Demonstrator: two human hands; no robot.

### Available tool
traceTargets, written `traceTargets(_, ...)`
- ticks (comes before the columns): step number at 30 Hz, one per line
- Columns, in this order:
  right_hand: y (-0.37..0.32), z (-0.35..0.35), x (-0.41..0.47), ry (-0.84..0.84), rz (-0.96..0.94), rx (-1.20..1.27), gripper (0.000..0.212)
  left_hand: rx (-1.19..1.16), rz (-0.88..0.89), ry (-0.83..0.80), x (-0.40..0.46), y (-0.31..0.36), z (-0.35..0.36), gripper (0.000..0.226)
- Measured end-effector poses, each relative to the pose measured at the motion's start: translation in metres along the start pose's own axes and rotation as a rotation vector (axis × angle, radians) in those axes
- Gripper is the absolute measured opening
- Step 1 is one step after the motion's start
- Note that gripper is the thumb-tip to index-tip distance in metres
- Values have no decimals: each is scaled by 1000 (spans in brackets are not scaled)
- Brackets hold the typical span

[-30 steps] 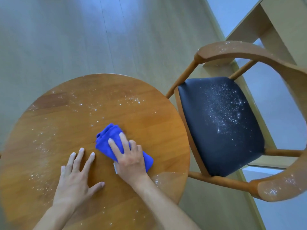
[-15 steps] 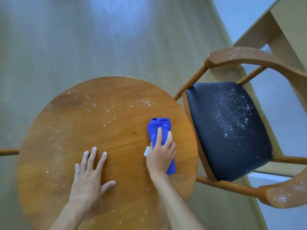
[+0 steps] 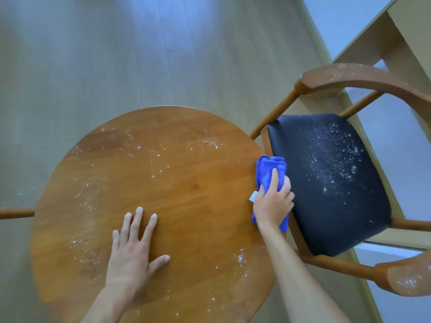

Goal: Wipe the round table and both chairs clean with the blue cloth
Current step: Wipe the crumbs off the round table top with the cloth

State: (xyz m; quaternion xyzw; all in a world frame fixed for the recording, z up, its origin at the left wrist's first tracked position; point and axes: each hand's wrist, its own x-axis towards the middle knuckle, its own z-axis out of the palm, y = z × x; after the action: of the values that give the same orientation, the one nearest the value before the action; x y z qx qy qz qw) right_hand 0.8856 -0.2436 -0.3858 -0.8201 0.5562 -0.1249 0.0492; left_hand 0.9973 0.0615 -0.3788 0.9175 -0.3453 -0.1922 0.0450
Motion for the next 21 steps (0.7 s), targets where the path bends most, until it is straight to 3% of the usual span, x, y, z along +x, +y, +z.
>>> traceTargets(3, -58, 2, -32, 12, 29, 47, 64, -5, 4, -3, 0, -2, -1, 111)
traceTargets(6, -95, -7, -90, -116, -288, 83, 61, -16, 2, -18, 0, -3, -3, 111)
traceTargets(10, -50, -18, -114, -224, -767, 166, 58, -22, -26, -52, 1, -1, -7, 110)
traceTargets(12, -2, -21, -100, -214, -861, 124, 60, -37, -41, -64, 1, 1, -10, 109)
traceTargets(14, 41, -27, -85, -157, -733, 60, 60, -69, -61, -103, 0, 5, -12, 107)
traceTargets(16, 61, -33, -77, -90, -404, 23, 55, -84, -69, -104, -1, 7, -15, 106)
traceTargets(19, 36, -28, -92, -4, 76, 39, 58, -84, -80, -126, -2, 7, -18, 105)
traceTargets(21, -1, -25, -116, 7, 176, 54, 59, -88, -86, -134, -2, 8, -20, 104)
